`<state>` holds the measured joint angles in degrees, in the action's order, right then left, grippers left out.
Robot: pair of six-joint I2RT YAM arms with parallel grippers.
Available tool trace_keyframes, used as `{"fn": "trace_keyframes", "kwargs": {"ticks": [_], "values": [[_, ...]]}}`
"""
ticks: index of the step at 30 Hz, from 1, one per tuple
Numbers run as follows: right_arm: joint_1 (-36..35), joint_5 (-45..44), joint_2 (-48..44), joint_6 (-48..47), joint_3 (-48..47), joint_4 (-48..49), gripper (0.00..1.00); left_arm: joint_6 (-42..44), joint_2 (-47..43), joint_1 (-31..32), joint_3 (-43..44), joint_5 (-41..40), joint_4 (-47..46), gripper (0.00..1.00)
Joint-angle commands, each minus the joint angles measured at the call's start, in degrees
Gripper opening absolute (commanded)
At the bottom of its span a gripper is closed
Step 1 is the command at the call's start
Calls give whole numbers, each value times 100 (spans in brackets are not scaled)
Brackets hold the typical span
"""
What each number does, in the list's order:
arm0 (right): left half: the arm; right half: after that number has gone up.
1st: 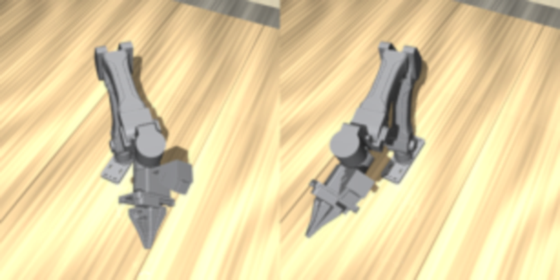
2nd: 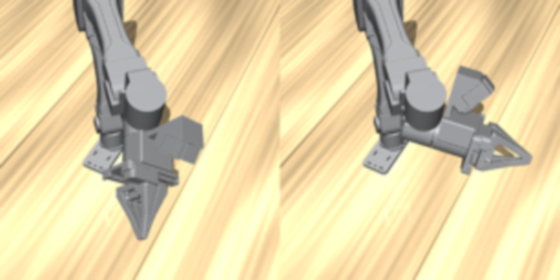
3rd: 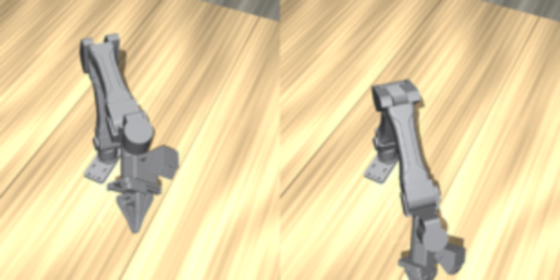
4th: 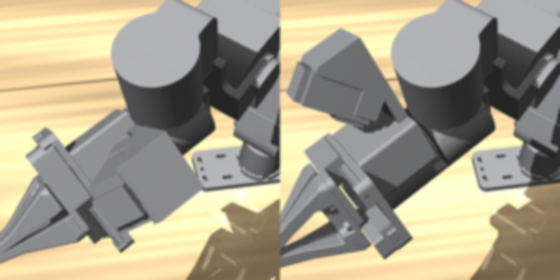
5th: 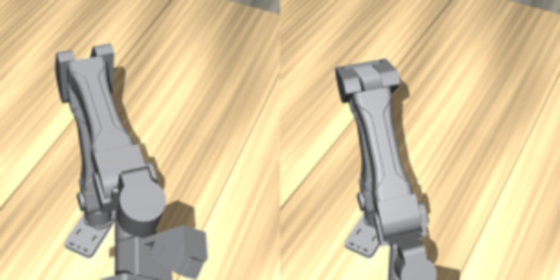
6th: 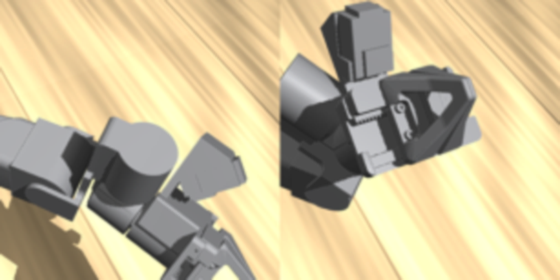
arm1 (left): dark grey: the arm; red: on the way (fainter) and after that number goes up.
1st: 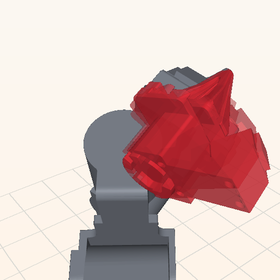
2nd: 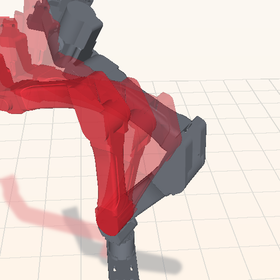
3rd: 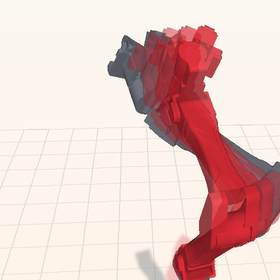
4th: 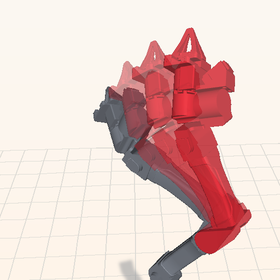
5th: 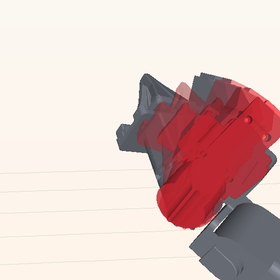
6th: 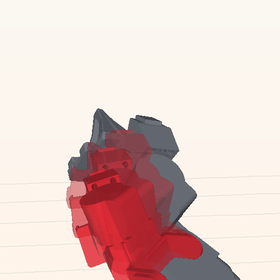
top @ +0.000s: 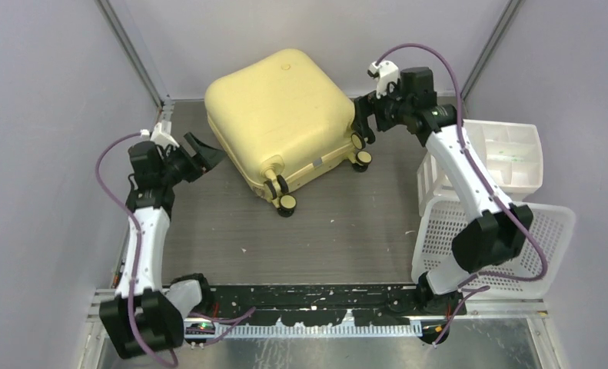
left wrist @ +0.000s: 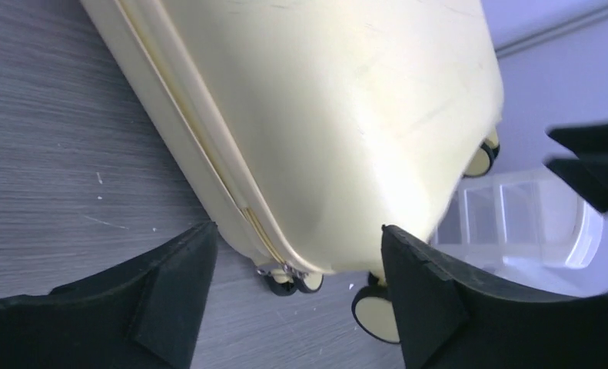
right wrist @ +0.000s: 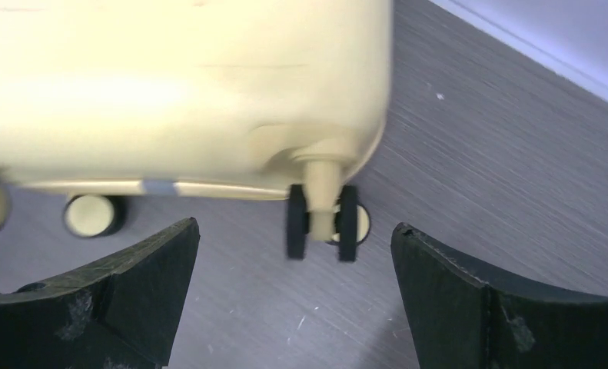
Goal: Open, take out, and arrange the luggage
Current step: Adjust the luggage at the center of the board.
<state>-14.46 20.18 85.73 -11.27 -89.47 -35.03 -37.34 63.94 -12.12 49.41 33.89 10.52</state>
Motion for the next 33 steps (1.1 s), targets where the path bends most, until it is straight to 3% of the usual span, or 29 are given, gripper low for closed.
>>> {"fn": "trace_keyframes", "kwargs": {"ticks": [1, 5, 9, 15, 18, 21, 23, 28, 33], "values": [[3, -1023, 837, 231, -656, -423, 100, 952, -1212, -15, -266, 228, 932, 82], [3, -746, 1343, 270, -1039, -814, 99, 981, -2212, -3, -1116, -229, 653, 94], [4, -459, 1507, 264, -944, -797, 93, 882, -2745, 2, -1324, -280, 590, 96], [-32, -155, 1582, 298, -796, -677, 67, 826, -2523, 3, -1281, -95, 606, 96], [-58, -129, 1380, 367, -491, -423, 55, 583, -2234, -1, -1311, -804, 587, 96], [-111, -165, 1065, 403, -113, -150, 43, 337, -1736, -3, -1110, -964, 475, 87], [-142, -207, 848, 487, 182, 37, 36, 74, -1234, -14, -990, -925, 252, 75], [-155, -140, 356, 991, 844, 502, 26, -788, 183, 11, -628, -704, -558, 53], [-253, 205, -125, 1813, 1694, 1107, 18, -1217, 1624, 240, 71, -222, -997, 46]]}}
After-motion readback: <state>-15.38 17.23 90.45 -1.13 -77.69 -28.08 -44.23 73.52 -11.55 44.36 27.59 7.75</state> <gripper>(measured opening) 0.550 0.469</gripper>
